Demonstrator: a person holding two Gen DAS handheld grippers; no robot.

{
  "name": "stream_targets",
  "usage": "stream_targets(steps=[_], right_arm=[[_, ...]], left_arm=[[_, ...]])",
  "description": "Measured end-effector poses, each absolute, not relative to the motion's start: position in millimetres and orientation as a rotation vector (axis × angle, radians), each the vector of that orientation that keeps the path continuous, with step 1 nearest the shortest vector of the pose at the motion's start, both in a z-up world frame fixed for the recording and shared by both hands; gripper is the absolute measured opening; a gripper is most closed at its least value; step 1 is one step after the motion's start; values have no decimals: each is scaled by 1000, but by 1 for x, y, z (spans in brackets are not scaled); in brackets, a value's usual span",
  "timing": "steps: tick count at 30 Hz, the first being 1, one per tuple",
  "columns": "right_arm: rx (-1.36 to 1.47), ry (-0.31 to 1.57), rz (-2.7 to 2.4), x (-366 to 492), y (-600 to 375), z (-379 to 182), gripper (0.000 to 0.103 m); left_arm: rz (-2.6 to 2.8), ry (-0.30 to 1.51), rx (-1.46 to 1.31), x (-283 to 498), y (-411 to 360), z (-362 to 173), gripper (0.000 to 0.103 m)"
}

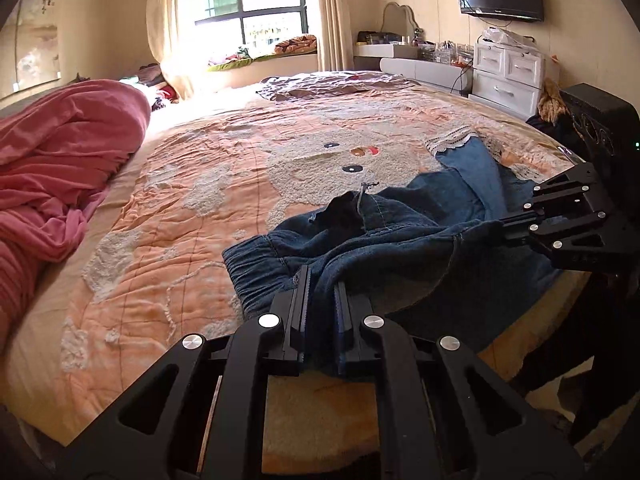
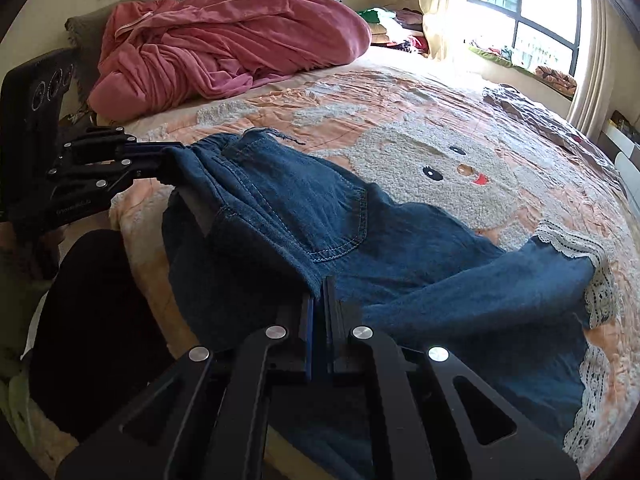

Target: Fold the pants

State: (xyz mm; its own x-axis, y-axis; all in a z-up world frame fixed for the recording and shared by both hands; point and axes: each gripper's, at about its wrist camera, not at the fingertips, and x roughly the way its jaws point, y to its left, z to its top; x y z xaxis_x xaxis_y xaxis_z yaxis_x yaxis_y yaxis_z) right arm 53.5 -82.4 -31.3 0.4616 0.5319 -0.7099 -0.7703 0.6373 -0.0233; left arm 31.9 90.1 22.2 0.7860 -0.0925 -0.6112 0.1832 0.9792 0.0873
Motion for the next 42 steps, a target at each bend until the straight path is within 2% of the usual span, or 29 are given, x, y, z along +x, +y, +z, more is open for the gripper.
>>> stream_targets(steps=[12, 20, 22, 24, 25, 29, 33, 38, 42], right_arm=[[-388, 688, 891, 12, -84, -35, 4], [-383, 820, 901, 23, -78, -71, 8], [-369, 837, 915, 24, -78, -70, 12], [-327, 858, 937, 26, -79, -67, 23], [-325, 864, 946, 25, -80, -64, 25], [-203, 806, 981, 23, -93, -38, 37], [-169, 782, 913, 35, -89, -29, 38], [-251, 922, 789, 53, -72, -69, 38], [-268, 891, 784, 47, -73, -70, 38]], left_arm=[[-124, 610, 98, 2, 96, 33, 4], [-130, 788, 91, 11, 94, -8, 4], [-144, 807, 67, 13, 95, -15, 4], [-146, 817, 67, 14, 95, -17, 4], [-146, 816, 75, 14, 94, -17, 4], [-152, 817, 69, 12, 96, -17, 4], [-150, 822, 78, 11, 95, -17, 4], [-142, 828, 84, 3, 94, -11, 7], [-138, 796, 84, -9, 93, 9, 12]])
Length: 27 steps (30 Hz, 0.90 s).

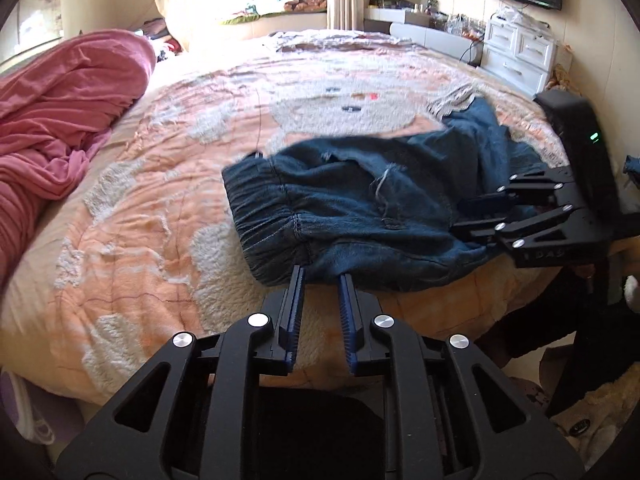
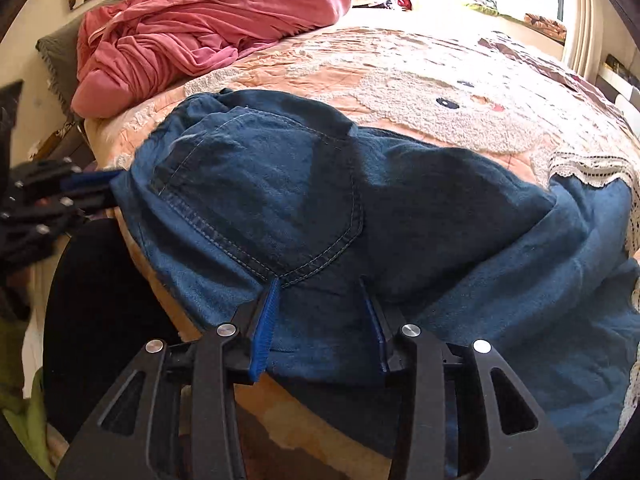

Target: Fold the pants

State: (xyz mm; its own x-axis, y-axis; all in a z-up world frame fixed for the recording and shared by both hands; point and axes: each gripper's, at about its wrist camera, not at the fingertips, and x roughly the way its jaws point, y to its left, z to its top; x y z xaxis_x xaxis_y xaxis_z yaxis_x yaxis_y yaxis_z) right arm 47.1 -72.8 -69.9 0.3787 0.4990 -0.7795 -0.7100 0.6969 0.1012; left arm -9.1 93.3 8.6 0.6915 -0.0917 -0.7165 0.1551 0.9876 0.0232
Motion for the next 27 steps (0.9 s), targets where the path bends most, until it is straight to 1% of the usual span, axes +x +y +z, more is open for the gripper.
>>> stream_targets(steps=[3, 5, 6, 7, 9, 12, 13, 15, 16, 18, 21, 24, 27], right_arm=[[-231, 894, 795, 51, -75, -71, 38], [-231, 889, 805, 51, -76, -67, 39], [-230, 887, 808, 50, -76, -65, 39], [-227, 887, 813, 49, -77, -65, 39], [-225, 878, 830, 48, -77, -62, 39], [-204, 858, 832, 47, -89, -52, 39], [-194, 836, 826, 47, -97, -46, 39], [-177, 797, 797, 49, -112, -37, 44], [-155, 782, 772, 53, -122, -33, 45], [-117, 774, 734, 60, -137, -29, 45], [-55, 782, 672, 73, -160, -27, 45], [11, 795, 623, 84, -178, -23, 46], [60, 784, 581, 92, -195, -17, 46]], left_arm=[[-136, 749, 87, -12, 88, 26, 16], [-147, 724, 81, -8, 81, 37, 16], [-162, 710, 73, -5, 77, 42, 18], [-178, 697, 60, -2, 73, 48, 25], [-196, 685, 31, 7, 65, 54, 30], [-243, 709, 27, 25, 50, 49, 30], [-230, 743, 32, 32, 46, 41, 30], [-224, 799, 43, 42, 42, 24, 29], [-198, 830, 56, 46, 40, 14, 29], [-167, 883, 84, 52, 37, -2, 29], [-175, 929, 38, 59, 45, -28, 29], [-183, 913, 18, 58, 49, -31, 29], [-173, 902, 27, 50, 46, -17, 28]])
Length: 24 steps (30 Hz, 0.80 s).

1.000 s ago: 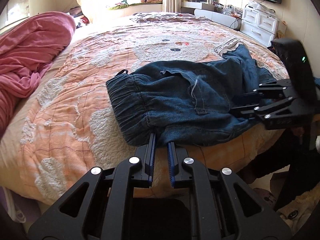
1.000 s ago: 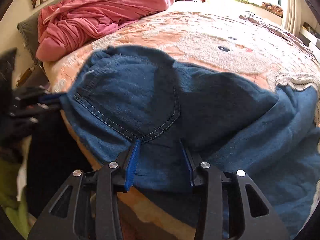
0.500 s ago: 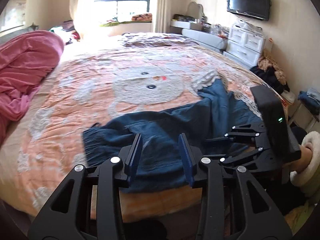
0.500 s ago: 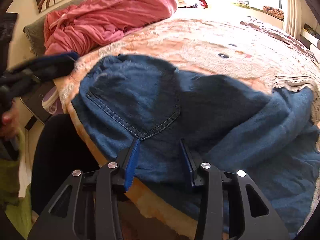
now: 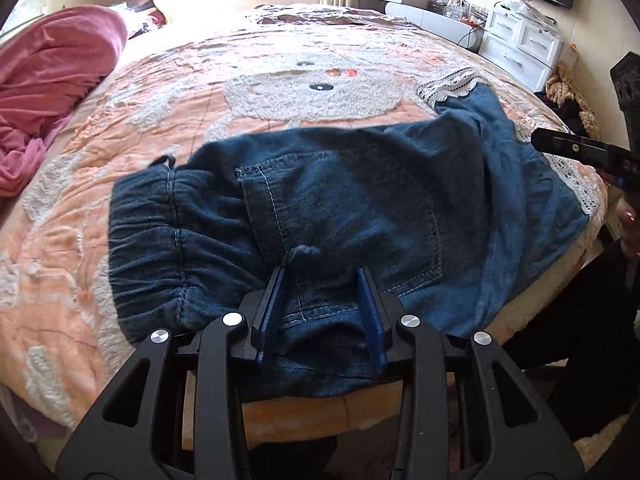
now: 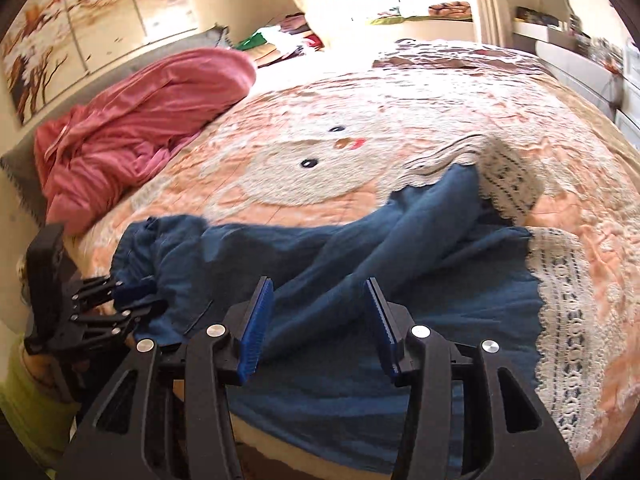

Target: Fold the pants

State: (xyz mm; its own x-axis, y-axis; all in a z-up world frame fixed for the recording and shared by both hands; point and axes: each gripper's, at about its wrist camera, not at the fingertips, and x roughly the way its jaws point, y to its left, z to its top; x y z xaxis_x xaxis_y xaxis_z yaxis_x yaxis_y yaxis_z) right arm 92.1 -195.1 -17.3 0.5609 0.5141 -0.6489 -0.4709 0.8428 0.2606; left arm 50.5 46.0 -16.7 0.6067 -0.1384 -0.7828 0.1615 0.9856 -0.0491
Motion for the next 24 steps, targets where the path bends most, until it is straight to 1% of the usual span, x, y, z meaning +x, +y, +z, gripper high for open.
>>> stream_targets(steps=[2, 4, 6, 8, 10, 14, 17, 21, 23, 24], right_arm=[[74, 770, 551, 94, -204, -14, 49], [81, 762, 538, 97, -211, -13, 53], [83, 762, 513, 102, -217, -10, 53], [91, 761, 506, 109, -222, -4, 54], [85, 765, 496, 116, -220, 3, 58], [37, 765, 484, 136, -213, 17, 59], [-20, 807, 476, 164, -198, 20, 60], [-66, 885, 482, 204, -174, 9, 60], [-94, 919, 449, 223, -164, -3, 60], [-111, 925, 432, 229, -160, -8, 59]], left_arm=[[-210, 855, 9, 40, 43, 3, 31], [-241, 812, 34, 36, 34, 18, 38], [-292, 794, 43, 37, 22, 27, 38], [-370, 814, 24, 46, 6, 27, 38], [-429, 836, 24, 56, -13, 23, 38], [-538, 859, 45, 73, -53, 17, 38], [-564, 917, 8, 95, -66, 1, 38], [-530, 916, -33, 99, -64, -21, 33], [-543, 899, -36, 96, -63, -27, 28], [-551, 882, -30, 95, -63, -28, 22]])
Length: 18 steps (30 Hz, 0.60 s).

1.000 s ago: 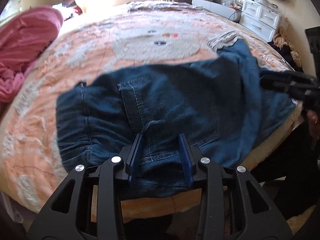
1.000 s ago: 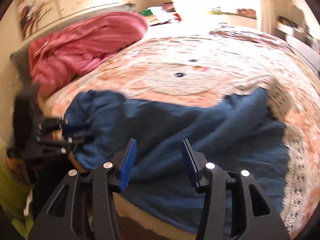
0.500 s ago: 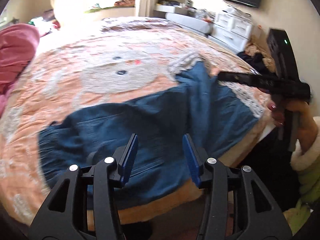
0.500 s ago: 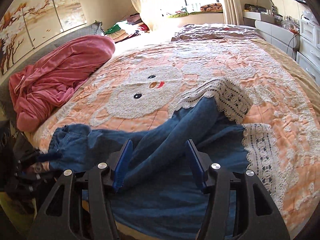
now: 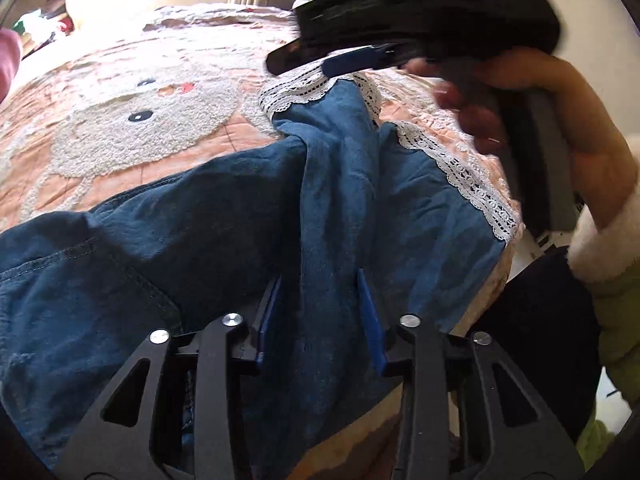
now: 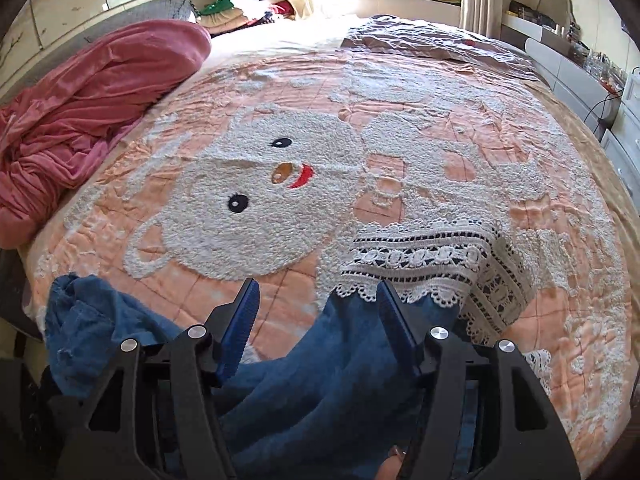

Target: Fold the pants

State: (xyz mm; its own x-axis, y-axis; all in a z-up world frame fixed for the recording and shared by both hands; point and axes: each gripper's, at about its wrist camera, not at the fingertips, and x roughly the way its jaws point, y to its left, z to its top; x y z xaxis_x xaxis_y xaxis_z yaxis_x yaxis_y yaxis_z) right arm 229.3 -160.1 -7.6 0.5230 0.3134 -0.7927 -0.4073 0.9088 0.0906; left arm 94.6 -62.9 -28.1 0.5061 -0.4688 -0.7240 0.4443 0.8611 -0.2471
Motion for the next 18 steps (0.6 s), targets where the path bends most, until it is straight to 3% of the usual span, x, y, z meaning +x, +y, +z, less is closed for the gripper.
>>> stream_targets(steps=[1, 3, 10, 11, 13, 16, 18], right_arm=[[-127, 933, 422, 236, -156, -13, 59], [-164, 954, 372, 251, -148, -25, 59], [-272, 1048, 245, 289, -132, -69, 58], [-262, 1045, 252, 292, -133, -73, 52], [-263, 1024, 243, 292, -134, -72, 28], [-218, 1015, 253, 292, -147, -65, 12], [-159, 988, 273, 289, -160, -54, 10]], left_arm=[[-567, 868, -36, 93, -63, -30, 15], [-602, 866, -61, 94, -63, -33, 12], [-652, 840, -52, 92, -66, -35, 12], [-652, 838, -57, 93, -64, -35, 12], [-653, 838, -67, 92, -62, -35, 12], [-653, 832, -81, 94, -60, -33, 12], [-650, 825, -88, 94, -59, -33, 12]])
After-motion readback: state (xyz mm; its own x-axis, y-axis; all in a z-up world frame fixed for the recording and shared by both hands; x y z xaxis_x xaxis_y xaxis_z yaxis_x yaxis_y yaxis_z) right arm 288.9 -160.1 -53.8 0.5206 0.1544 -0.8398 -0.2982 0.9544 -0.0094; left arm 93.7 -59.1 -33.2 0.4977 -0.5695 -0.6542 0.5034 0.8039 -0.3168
